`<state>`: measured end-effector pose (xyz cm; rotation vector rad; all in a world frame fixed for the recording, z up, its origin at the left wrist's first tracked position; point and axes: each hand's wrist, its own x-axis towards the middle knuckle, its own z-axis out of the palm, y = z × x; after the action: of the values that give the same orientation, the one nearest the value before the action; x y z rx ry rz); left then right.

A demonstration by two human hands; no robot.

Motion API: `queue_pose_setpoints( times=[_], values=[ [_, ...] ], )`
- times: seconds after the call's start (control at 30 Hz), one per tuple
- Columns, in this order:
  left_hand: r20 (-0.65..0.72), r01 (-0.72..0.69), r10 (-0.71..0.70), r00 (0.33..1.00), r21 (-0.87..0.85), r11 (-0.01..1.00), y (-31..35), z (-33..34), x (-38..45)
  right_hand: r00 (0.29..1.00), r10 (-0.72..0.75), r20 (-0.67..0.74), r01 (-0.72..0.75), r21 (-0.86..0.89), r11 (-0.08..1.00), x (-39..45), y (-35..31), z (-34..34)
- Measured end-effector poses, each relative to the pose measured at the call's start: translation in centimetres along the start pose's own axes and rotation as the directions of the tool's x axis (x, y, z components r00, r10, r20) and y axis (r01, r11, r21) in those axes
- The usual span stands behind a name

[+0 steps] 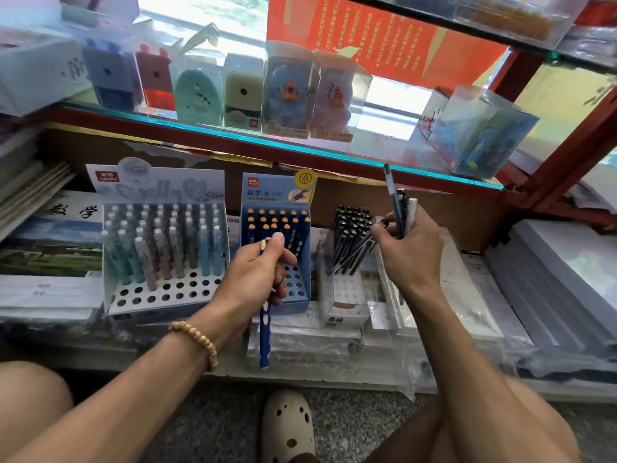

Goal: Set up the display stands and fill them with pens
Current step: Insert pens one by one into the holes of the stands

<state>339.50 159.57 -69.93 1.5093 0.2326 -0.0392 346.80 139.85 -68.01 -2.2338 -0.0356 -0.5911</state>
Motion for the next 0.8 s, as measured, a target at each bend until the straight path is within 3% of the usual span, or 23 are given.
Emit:
queue_pose_setpoints(
  times=[0.4,0.53,0.8],
  values=[
    [-0.163,-0.064,0.081,0.983,0.104,0.992,0.0,-0.6,0.0,0.996,-0.015,0.092,0.025,-0.102,0.995,-0.3,0.0,1.0],
    [-0.208,-0.06,0.085,0.974,0.127,0.99,0.0,-0.7,0.1,0.979,-0.024,0.201,0.052,-0.139,0.989,-0.8,0.0,1.4],
    [-0.152,0.014,-0.024,0.988,-0.067,0.998,0.1,-0.9,0.0,0.96,0.047,0.277,-0.002,-0.16,0.987,-0.8,0.4,2.2]
  ],
)
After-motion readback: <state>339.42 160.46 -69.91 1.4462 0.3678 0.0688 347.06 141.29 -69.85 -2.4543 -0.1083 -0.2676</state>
